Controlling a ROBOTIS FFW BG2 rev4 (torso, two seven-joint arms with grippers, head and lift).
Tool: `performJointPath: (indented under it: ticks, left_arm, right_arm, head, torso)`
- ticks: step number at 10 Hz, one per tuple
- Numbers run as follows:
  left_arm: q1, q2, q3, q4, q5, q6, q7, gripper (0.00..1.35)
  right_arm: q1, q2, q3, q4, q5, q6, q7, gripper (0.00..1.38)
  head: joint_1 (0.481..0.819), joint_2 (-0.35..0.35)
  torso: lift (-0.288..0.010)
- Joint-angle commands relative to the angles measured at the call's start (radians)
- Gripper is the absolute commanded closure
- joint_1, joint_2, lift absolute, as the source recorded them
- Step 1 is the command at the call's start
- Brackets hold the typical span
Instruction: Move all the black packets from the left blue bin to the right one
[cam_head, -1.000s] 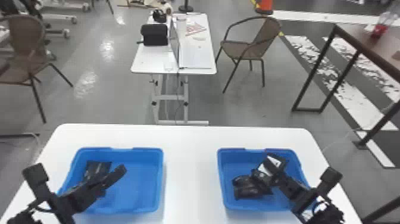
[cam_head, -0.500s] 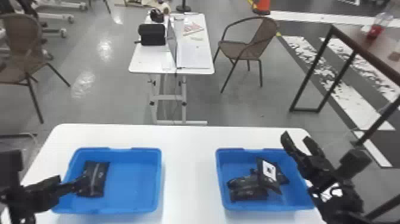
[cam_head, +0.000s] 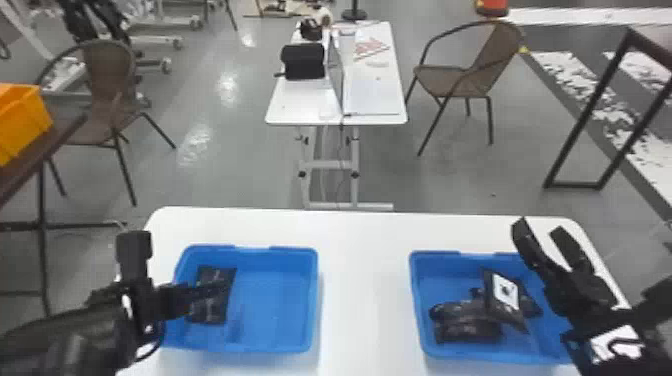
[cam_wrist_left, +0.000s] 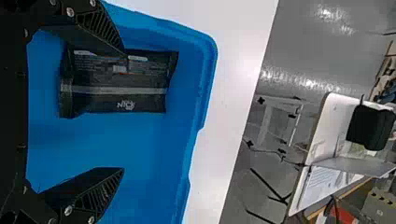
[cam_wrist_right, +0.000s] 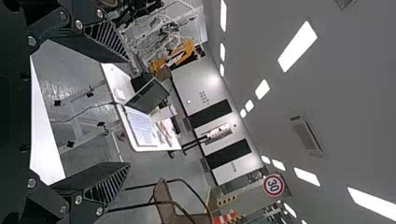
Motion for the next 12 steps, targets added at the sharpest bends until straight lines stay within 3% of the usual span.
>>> performJointPath:
  ticks: [1,3,10,12]
  left_arm:
    - [-0.057,0.024,-0.036,0.087,0.04,0.002,0.021,0.15]
    - [-0.068,0.007,-0.04,0.082,0.01,0.047,0.076,0.15]
    - [-0.143,0.018,-0.091,0.252,-0.082,0.047,0.185,0.16]
    - [-0.159,0.018,-0.091,0.291,-0.1,0.087,0.218,0.3]
  right_arm:
    - [-0.006,0.0,0.014,0.012,-0.014,0.008,0.01,0.25]
    - [-0.009,0.0,0.018,0.02,-0.016,0.029,0.033,0.25]
    - [-0.023,0.0,0.021,0.049,-0.043,0.063,0.09,0.25]
    - [-0.023,0.0,0.021,0.058,-0.052,0.066,0.1,0.25]
  head:
    - [0.695,0.003]
    - [0.695,0.005]
    - [0.695,0.037]
    - [0.695,0.045]
  torso:
    - [0.0]
    - [0.0]
    - [0.0]
    - [0.0]
